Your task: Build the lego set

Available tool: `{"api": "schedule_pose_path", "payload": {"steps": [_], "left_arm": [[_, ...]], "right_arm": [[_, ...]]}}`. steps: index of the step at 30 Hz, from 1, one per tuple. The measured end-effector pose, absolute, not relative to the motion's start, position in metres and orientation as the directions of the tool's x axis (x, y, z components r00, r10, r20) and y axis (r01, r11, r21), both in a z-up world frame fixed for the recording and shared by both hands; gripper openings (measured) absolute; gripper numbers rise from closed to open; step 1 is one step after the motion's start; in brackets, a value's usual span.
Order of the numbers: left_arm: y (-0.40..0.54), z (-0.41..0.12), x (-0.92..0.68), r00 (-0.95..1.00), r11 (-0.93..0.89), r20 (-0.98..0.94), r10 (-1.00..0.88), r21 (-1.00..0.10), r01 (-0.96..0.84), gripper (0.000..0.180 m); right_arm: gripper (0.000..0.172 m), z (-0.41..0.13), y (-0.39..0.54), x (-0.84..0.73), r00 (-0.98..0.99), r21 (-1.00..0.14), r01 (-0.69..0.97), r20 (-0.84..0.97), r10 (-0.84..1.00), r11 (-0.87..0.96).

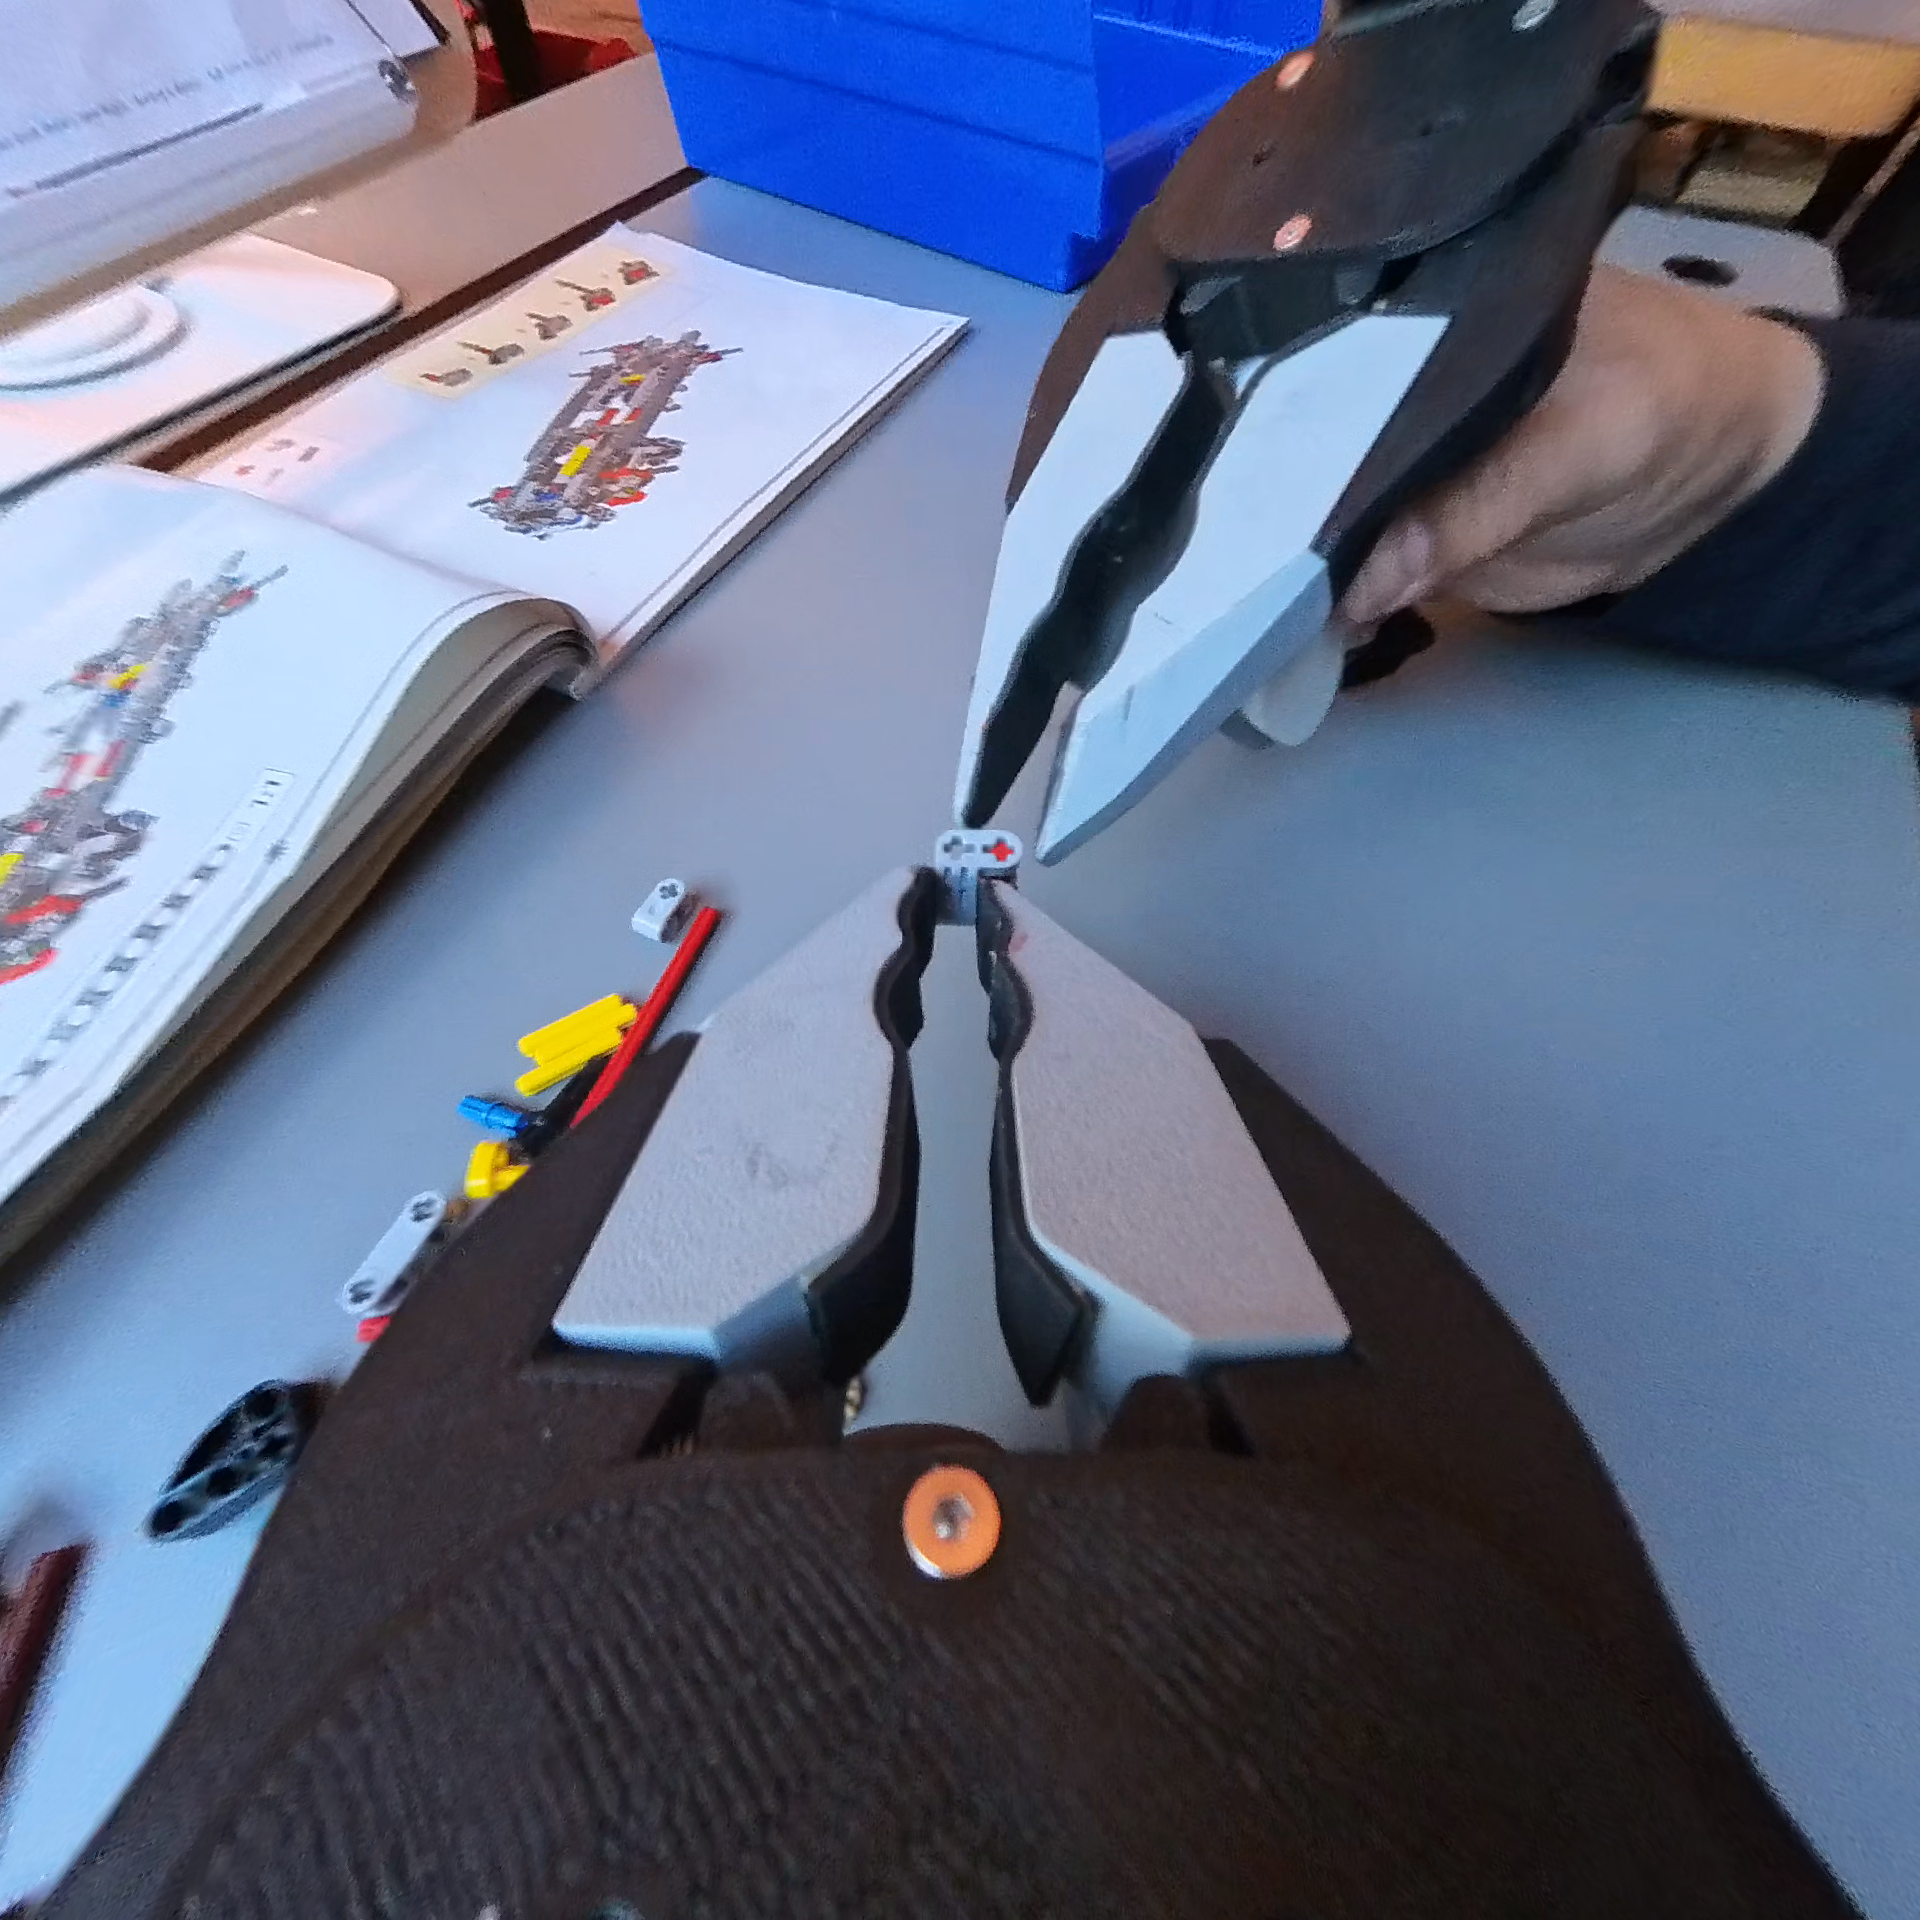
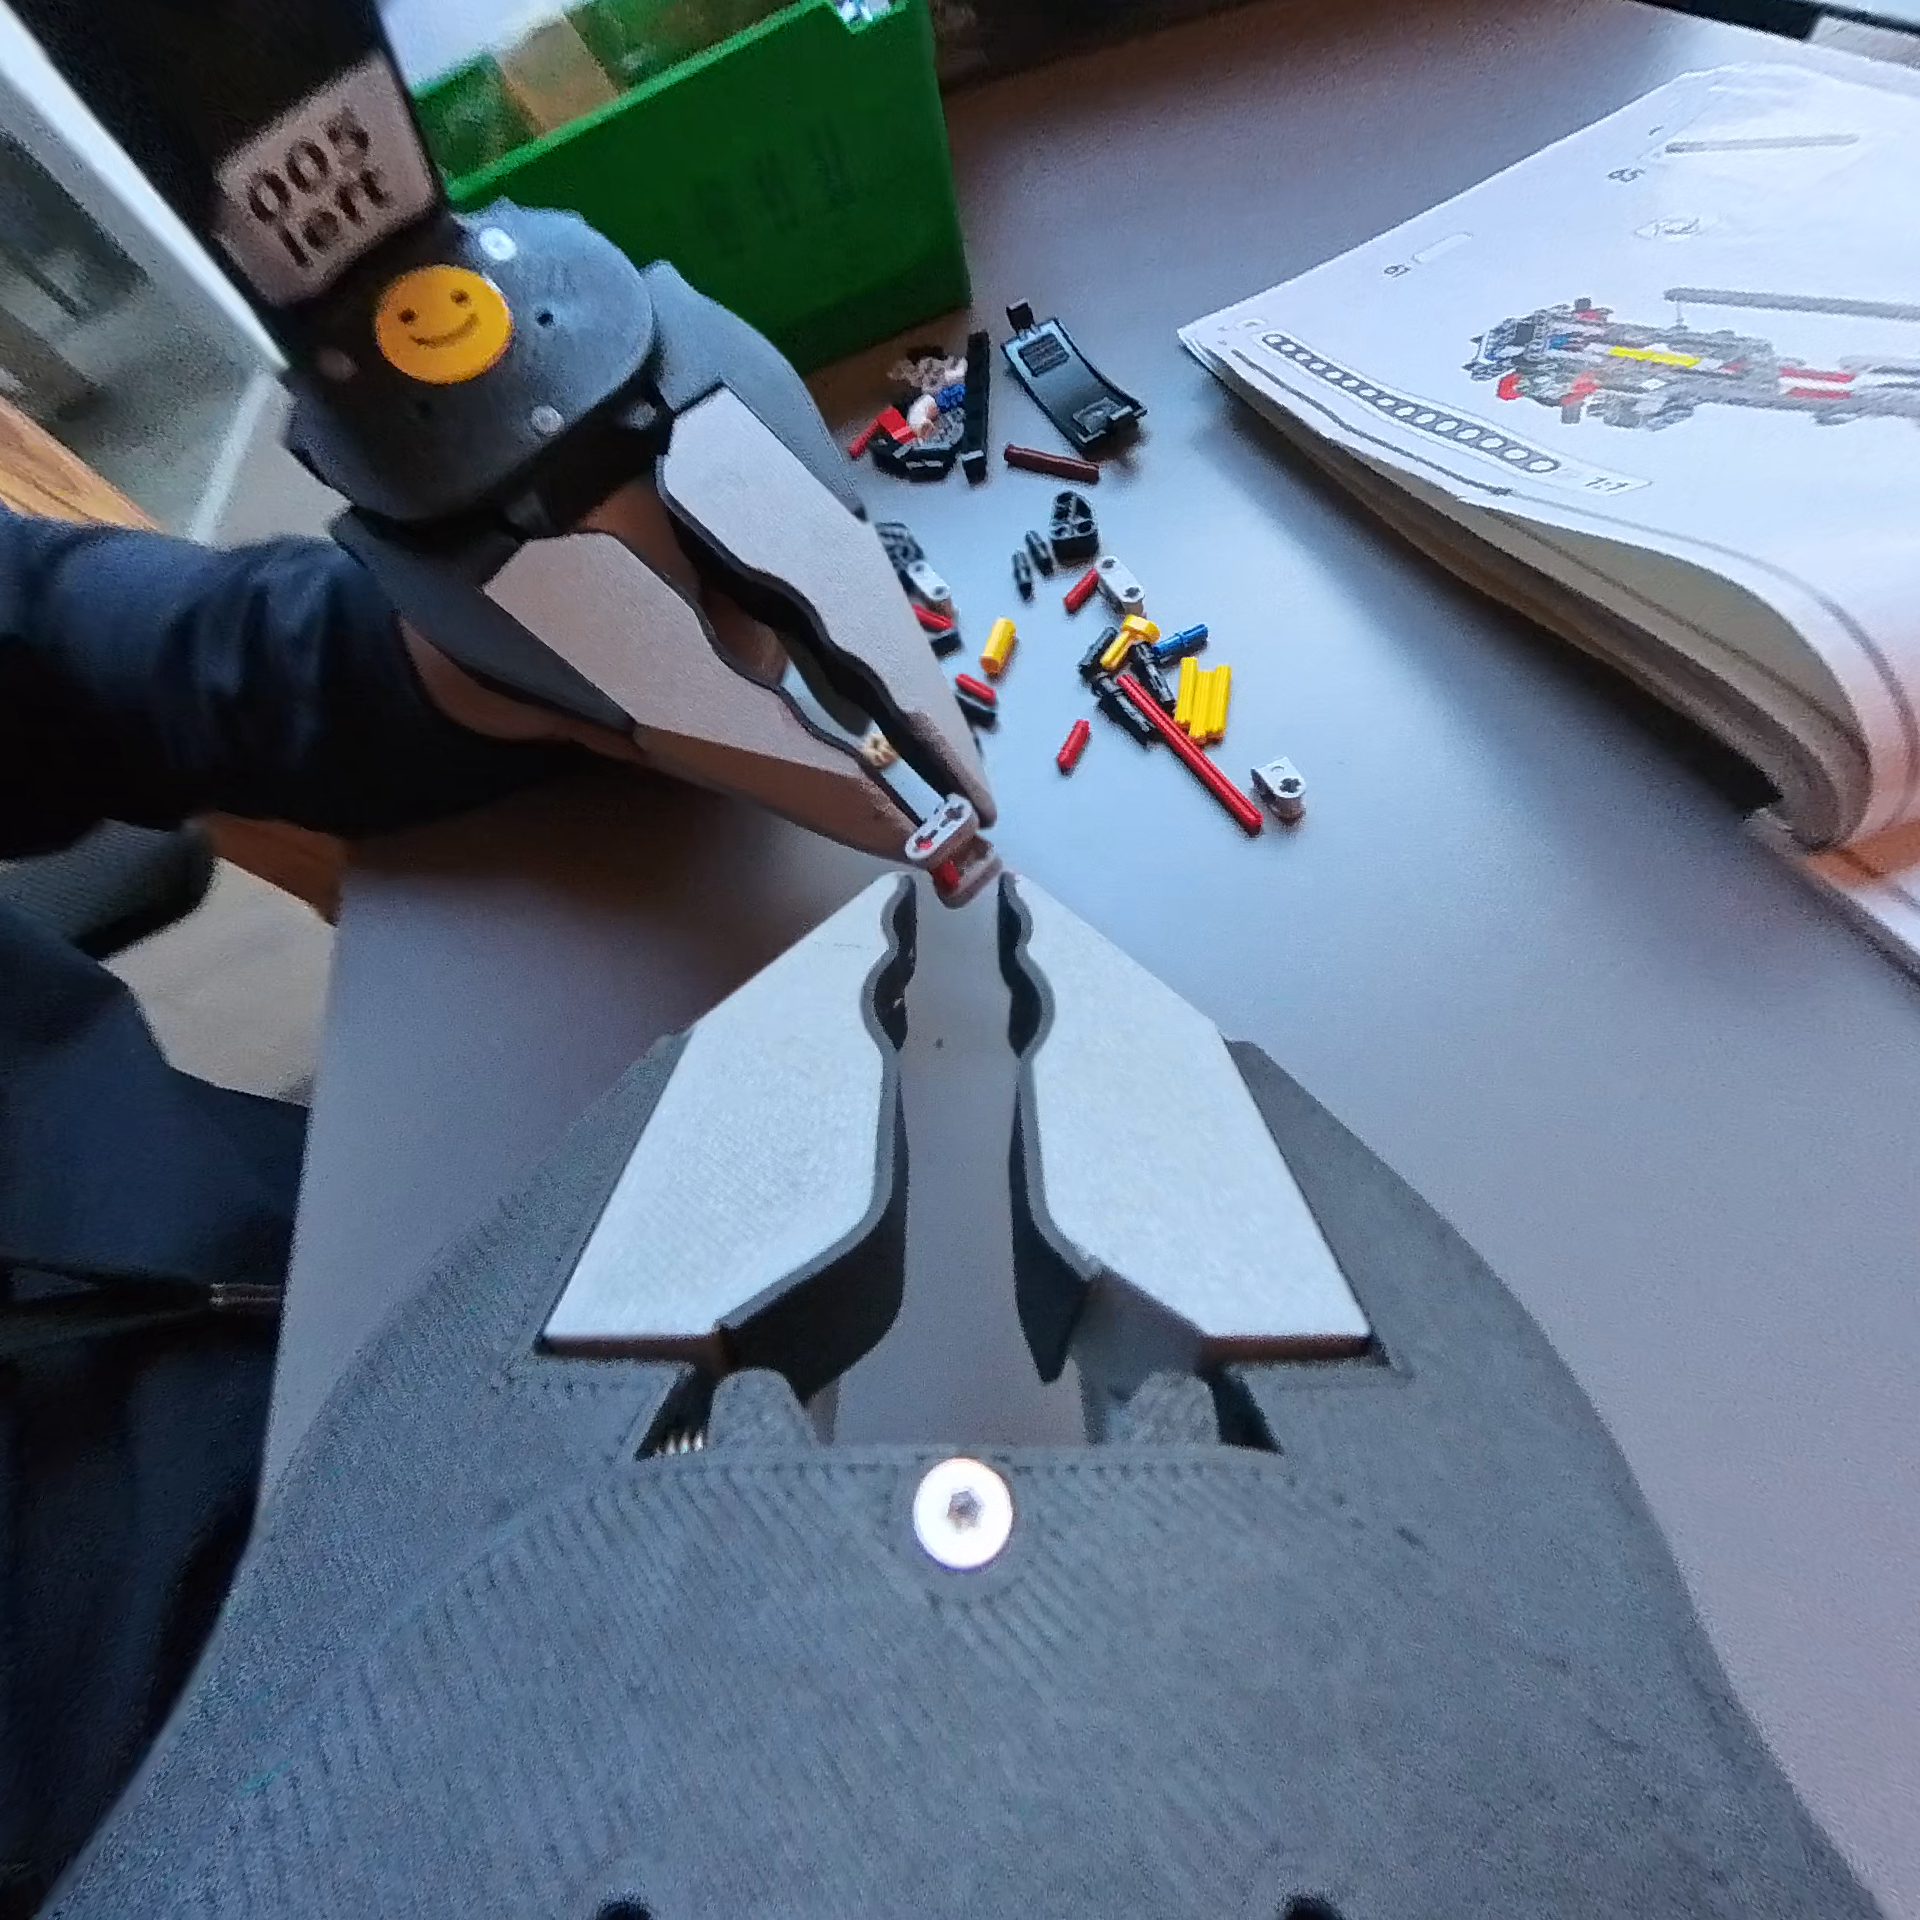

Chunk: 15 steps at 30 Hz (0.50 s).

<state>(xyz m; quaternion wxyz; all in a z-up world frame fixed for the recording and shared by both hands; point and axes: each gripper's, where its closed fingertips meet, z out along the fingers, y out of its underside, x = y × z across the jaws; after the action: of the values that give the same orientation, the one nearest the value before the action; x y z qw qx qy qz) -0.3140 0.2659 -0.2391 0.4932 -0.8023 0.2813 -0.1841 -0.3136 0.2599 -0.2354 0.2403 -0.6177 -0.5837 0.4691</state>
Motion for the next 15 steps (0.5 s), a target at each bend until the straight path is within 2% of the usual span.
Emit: {"api": "schedule_pose_path", "payload": {"steps": [3, 6, 11, 15], "left_arm": [[0.263, -0.231, -0.311, 0.713, -0.461, 0.285, -0.641, -0.885, -0.061, 0.005], [0.252, -0.23, -0.305, 0.525, -0.647, 0.594, -0.61, -0.755, 0.103, 0.006], [0.248, -0.23, -0.302, 0.402, -0.746, 0.736, -0.544, -0.644, 0.169, 0.006], [0.244, -0.227, -0.299, 0.301, -0.797, 0.812, -0.501, -0.568, 0.204, 0.006]], "right_arm": [[0.024, -0.224, 0.255, -0.311, -0.187, -0.871, 0.448, -0.312, 0.932, -0.202], [0.036, -0.217, 0.252, -0.307, -0.245, -0.914, 0.403, -0.159, 0.956, -0.049], [0.041, -0.226, 0.248, -0.296, -0.297, -0.859, 0.413, 0.189, 0.936, 0.304], [0.035, -0.23, 0.237, -0.296, -0.328, -0.806, 0.392, 0.328, 0.886, 0.443]]}}
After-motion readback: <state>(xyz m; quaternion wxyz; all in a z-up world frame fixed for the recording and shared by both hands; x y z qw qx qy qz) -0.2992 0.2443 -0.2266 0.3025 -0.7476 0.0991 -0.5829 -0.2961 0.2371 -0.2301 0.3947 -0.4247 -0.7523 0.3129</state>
